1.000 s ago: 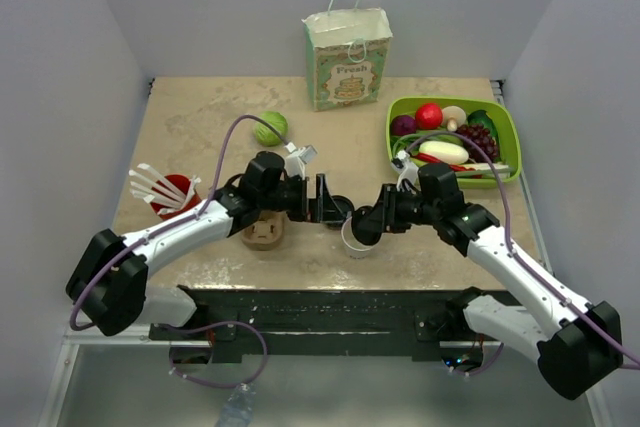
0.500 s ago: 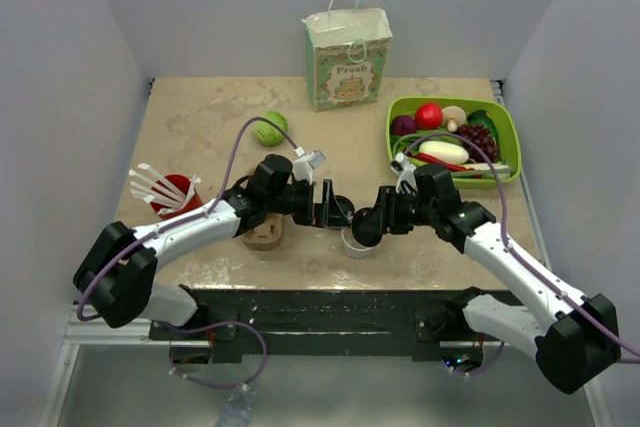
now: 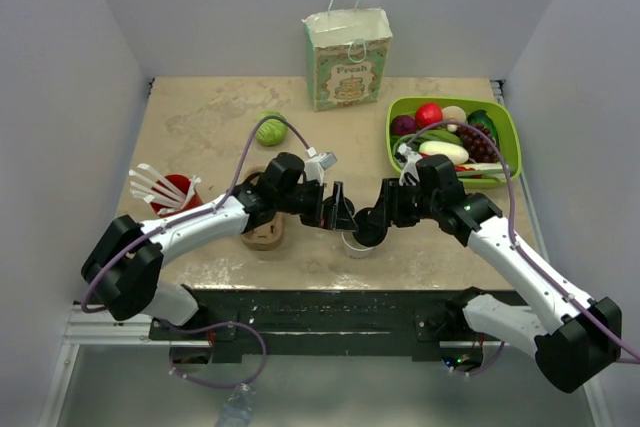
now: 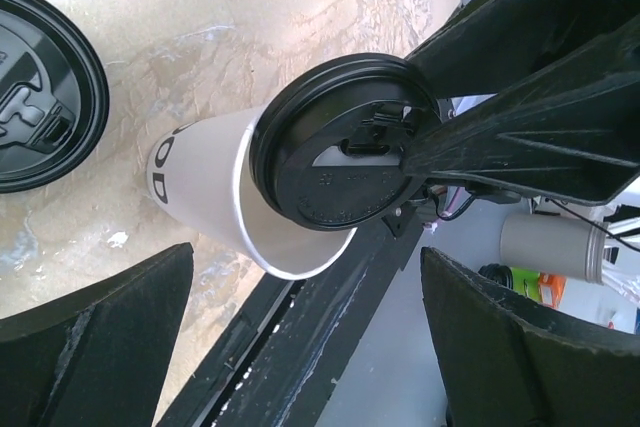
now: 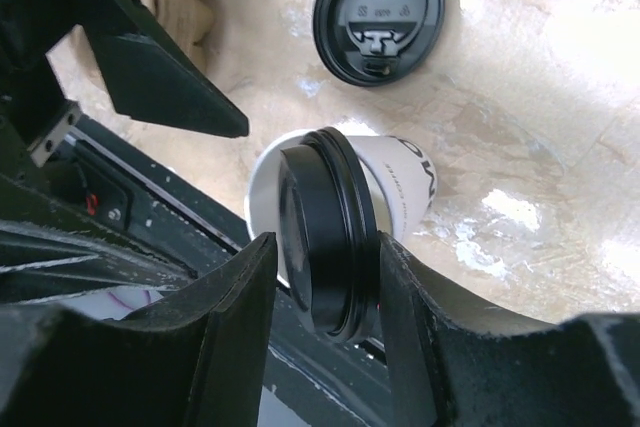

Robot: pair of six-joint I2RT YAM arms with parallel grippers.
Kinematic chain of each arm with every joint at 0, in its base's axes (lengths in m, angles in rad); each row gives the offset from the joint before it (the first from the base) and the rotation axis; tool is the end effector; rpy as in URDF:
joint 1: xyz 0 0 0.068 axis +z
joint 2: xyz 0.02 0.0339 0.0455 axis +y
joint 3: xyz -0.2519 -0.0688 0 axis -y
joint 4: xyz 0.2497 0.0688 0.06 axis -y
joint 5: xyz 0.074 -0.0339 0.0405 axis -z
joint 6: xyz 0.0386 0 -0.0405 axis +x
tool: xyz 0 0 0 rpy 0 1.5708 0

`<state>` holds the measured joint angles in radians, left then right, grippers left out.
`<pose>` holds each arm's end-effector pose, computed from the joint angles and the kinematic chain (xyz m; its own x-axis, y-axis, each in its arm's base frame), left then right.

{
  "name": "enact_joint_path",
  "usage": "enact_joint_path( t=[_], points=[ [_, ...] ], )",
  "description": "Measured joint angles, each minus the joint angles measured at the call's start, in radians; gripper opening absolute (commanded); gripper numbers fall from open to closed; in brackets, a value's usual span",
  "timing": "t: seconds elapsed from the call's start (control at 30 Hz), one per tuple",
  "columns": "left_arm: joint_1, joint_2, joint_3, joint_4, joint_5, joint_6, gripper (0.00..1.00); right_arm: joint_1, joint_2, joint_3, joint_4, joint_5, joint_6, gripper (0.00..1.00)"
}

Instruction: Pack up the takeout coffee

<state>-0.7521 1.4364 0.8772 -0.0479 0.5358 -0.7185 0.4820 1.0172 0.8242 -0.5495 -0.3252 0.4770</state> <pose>0.2186 -0.2315 0.2204 -0.9019 0.0686 -0.4266 0.3985 0.5136 -0.7599 0.1942 0.1155 0.2640 -0.8297 0.0569 -0.5554 -0.3005 0.7929 0.5302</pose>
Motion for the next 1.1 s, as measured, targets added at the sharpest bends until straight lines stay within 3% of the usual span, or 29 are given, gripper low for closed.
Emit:
enact_joint_path(
  t=[0.37, 1.1],
  points=[
    [-0.011, 0.043, 0.015, -0.029, -0.003, -0.003, 1.0, 0.0, 0.04, 0.0, -0.05, 0.048, -0.039, 0.42],
    [-0.034, 0.065, 0.015, 0.045, 0.015, -0.093, 1.0, -0.001, 0.052, -0.01, -0.041, 0.032, -0.049, 0.49]
  ],
)
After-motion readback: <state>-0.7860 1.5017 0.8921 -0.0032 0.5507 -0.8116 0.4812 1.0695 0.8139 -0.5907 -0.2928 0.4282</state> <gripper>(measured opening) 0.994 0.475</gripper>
